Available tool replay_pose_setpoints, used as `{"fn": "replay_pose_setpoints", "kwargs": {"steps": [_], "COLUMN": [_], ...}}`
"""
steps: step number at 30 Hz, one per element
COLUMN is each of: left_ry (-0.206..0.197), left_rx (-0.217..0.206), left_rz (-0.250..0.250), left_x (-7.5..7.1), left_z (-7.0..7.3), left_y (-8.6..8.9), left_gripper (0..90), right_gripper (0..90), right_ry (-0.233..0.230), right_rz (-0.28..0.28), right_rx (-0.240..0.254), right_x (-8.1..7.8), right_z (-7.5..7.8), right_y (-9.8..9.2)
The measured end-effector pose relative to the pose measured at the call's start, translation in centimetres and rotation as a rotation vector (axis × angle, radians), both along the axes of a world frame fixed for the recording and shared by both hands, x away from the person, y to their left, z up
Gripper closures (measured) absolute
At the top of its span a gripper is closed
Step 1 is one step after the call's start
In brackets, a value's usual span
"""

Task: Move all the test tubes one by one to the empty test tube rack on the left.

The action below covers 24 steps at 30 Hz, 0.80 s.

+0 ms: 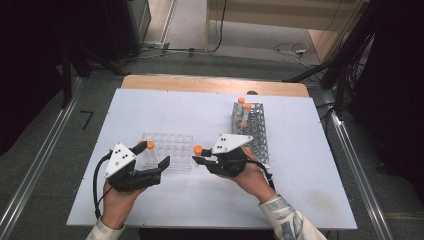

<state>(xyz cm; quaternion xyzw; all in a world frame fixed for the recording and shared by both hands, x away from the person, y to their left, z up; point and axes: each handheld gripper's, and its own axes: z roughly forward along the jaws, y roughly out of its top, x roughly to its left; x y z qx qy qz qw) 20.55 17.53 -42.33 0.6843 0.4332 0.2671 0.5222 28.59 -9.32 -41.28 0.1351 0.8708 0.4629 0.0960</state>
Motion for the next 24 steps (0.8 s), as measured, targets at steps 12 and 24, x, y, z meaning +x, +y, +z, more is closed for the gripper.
{"fn": "replay_pose_setpoints", "kwargs": {"steps": [12,24], "left_ry": [-0.005,-0.006], "left_rx": [0.003,0.002], "left_rz": [-0.059,-0.119], "left_x": [-0.5,-1.0], "left_z": [0.2,0.3], "left_y": [-1.1,-2.0], "left_gripper": [16.5,24.2], "right_gripper": [71.9,71.8], "right_ry": [0.034,0.044], "right_rz": [0.047,0.067], "right_rx": [-0.048,-0.059], "right_x": [-0.8,-1.2], "right_z": [-1.7,-2.3], "right_y": [2.9,4.1]}}
